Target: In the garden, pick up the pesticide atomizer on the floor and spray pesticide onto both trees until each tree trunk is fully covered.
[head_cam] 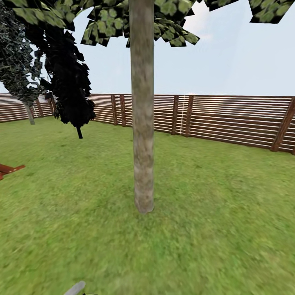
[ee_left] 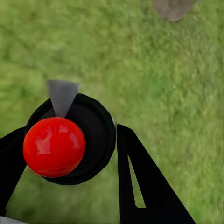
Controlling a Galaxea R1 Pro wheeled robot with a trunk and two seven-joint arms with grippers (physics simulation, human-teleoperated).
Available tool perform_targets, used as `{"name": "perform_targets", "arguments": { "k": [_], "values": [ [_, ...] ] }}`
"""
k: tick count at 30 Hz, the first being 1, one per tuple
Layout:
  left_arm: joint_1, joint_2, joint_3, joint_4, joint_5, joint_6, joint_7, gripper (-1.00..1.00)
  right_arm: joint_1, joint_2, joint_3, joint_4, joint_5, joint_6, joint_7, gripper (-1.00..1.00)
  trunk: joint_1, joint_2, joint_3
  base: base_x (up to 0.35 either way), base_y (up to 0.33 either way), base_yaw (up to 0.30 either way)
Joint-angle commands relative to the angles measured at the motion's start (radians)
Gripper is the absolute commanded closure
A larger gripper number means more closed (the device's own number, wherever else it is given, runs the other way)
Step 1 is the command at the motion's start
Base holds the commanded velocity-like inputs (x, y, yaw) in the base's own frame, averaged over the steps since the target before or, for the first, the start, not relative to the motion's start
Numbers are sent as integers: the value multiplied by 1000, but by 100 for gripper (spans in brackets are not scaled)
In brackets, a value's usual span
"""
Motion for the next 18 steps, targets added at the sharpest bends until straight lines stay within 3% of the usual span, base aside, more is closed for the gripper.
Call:
{"name": "perform_targets", "arguments": {
  "k": [1, 9, 13, 16, 18],
  "values": [
    [-2, 1, -8, 0, 10, -8, 1, 100, -1, 0, -3, 1, -11, -1, 9, -100, 1, -2, -2, 321, 0, 0],
    [-2, 1, -9, 0, 13, -9, 12, 100, -1, -2, -3, 1, -11, -1, 10, -100, 1, -2, -2, 219, 0, 0],
    [-15, 1, -15, -10, 8, -5, 105, 100, -1, -5, -3, 0, -12, -1, 14, -100, 1, -2, -2, 29, 0, 0],
    [-100, 1, -17, -19, 5, 63, 220, 100, -1, -5, -3, 0, -12, 0, 14, -100, 1, -2, -2, 7, 0, 0],
    [-152, 1, -18, -24, 5, 126, 256, 100, -1, -4, -3, 0, -12, 0, 12, -100, 1, -2, -2, 3, 0, 0]
  ]
}}
